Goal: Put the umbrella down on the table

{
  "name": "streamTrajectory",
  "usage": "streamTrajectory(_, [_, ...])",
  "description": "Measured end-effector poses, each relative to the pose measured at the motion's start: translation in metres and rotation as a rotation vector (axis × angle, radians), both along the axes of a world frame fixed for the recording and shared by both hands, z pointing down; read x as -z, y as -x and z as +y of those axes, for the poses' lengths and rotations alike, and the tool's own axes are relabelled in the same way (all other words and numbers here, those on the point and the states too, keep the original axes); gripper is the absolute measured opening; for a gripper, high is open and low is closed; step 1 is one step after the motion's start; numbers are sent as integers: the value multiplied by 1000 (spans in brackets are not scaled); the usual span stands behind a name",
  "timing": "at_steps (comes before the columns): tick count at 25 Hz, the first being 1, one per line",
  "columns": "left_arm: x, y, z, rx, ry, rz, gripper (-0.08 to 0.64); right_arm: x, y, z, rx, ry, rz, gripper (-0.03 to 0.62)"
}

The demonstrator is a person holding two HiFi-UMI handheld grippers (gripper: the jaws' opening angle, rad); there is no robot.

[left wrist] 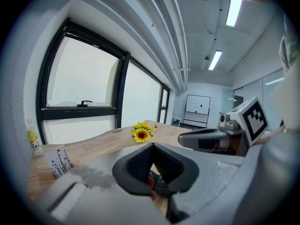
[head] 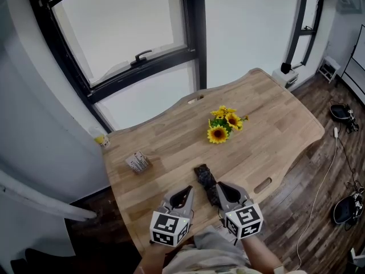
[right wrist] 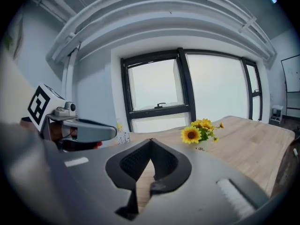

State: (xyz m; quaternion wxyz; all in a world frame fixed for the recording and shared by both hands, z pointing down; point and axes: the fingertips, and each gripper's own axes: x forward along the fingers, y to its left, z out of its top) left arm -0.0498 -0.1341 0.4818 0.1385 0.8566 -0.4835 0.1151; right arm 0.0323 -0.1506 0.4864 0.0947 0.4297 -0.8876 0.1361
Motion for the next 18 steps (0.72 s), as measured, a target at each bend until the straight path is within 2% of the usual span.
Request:
streamTrajectory(10, [10,-9,23,-12,-28,2,-9,15,-2,22,-22,-22,-10,-2])
streamTrajectory(18, [15,-7,40,-8,-40,9,-9,18,3,41,-1,-31,4,-2])
